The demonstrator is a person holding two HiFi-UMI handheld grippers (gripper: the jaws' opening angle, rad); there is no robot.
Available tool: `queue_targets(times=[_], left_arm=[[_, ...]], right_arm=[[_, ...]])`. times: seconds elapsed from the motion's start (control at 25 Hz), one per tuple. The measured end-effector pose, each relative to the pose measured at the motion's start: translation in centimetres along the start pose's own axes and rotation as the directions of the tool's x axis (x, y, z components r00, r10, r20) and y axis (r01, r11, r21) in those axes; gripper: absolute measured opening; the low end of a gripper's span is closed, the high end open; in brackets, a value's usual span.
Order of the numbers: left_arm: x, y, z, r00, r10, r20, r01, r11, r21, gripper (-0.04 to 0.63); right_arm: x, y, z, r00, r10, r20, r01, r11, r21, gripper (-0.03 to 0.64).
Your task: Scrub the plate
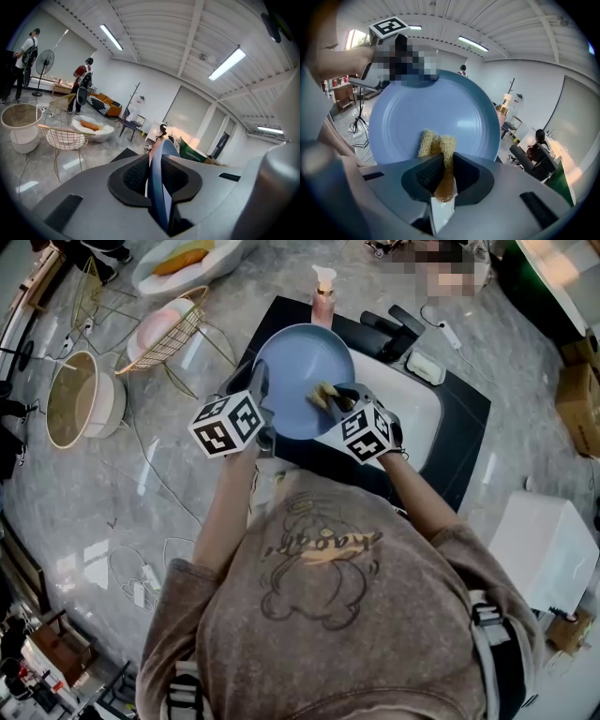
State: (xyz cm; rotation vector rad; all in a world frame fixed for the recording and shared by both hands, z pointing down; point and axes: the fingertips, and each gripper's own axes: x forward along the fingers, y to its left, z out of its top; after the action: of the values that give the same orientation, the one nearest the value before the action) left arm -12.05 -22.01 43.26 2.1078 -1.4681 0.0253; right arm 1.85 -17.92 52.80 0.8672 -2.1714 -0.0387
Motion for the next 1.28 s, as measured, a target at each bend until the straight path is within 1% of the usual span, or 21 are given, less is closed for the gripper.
queue_targets(times=[0.12,0.36,0.52,0.68,0.88,1.04,1.28], left_arm=[[0.0,0.2,-0.1,1.0,0.001,0.0,-0.001,1.0,-0.016,0.058],[0.3,0.3,-0.5,1.0,-0.002,-0.003,0.002,0.999,-0.053,0.06],[0.5,0.2,-0.8,1.0,-0.01,-0.003,0.01,0.997,-0.076,0.06],[0.6,0.0,-1.0,1.0,-0.021,-0.009,0.02,0.996,-0.084,0.06],[0.6,-0.3,-1.3,0.999,-0.033,-0.013,0.031,0.995,-0.098,0.06],[0.5,-0.6,-1.3,0.999,-0.048,-0.011,0.046,0.992,-0.115,0.06],[0.6,-1.0,-1.7,0.998,-0.067,-0.019,0.064,0.99,-0.128,0.058]], right_arm=[[-0.2,1.9,0.4,0.999,0.043,0.008,-0.043,0.999,0.009,0.051],[-0.5,4.4,2.2,0.991,0.119,0.055,-0.121,0.992,0.031,0.051],[-0.5,5.3,3.9,0.986,0.144,0.09,-0.147,0.989,0.025,0.051],[-0.5,5.6,5.5,0.981,0.155,0.119,-0.158,0.987,0.016,0.051],[-0.4,5.2,7.1,0.978,0.149,0.149,-0.152,0.988,0.012,0.051],[-0.3,4.1,8.3,0.977,0.117,0.176,-0.122,0.992,0.019,0.051],[0.0,1.4,9.0,0.98,0.055,0.194,-0.064,0.997,0.039,0.051]])
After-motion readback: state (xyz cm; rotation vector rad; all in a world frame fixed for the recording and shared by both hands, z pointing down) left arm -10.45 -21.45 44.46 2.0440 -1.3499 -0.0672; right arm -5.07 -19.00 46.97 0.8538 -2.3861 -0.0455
